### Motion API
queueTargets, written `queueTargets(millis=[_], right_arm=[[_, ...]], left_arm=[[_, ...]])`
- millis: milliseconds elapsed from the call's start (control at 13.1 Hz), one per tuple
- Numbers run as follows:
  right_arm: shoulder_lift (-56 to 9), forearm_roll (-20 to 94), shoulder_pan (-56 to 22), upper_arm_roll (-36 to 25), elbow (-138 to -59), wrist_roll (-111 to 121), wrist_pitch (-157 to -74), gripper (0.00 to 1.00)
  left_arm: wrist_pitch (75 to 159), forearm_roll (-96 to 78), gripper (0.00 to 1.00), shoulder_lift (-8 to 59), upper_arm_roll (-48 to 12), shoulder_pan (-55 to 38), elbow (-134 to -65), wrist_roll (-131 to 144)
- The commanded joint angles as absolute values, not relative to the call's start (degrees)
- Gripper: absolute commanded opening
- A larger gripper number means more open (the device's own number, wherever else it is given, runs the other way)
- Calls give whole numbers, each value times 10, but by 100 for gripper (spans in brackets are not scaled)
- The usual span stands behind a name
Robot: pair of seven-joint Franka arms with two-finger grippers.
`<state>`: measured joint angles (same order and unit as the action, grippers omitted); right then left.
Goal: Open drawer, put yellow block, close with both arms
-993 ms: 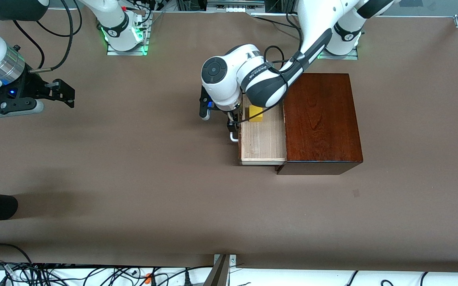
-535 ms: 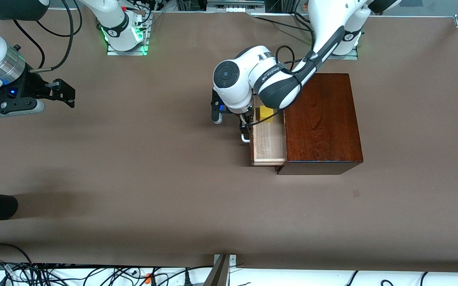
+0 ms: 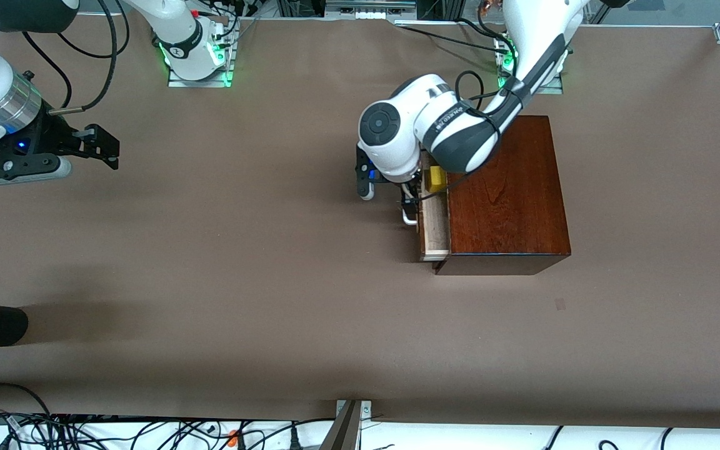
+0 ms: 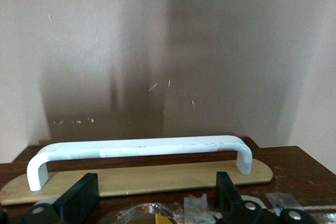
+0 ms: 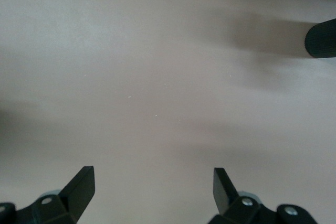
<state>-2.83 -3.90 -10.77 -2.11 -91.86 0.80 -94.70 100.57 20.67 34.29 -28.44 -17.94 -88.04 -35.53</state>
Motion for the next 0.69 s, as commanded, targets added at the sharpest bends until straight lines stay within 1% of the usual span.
queueTargets(millis=[0,305,458,611], right_arm=[[-34,-34,-111,-19,-904,1,-935,100],[-34,-34,-110,-20,-905,2,-934,100],[-34,-34,-110,-20,-905,2,-934,100],[-35,-34,-110,-20,-904,2,-935,100]], left_arm=[[982,224,100,314,-280,-140,-930,-364],[965,224,100,310,-282,-112,-930,-367],[972,224,100,315,-284,-122,-920,-356],[984,224,100,322,-285,-157,-898,-288]])
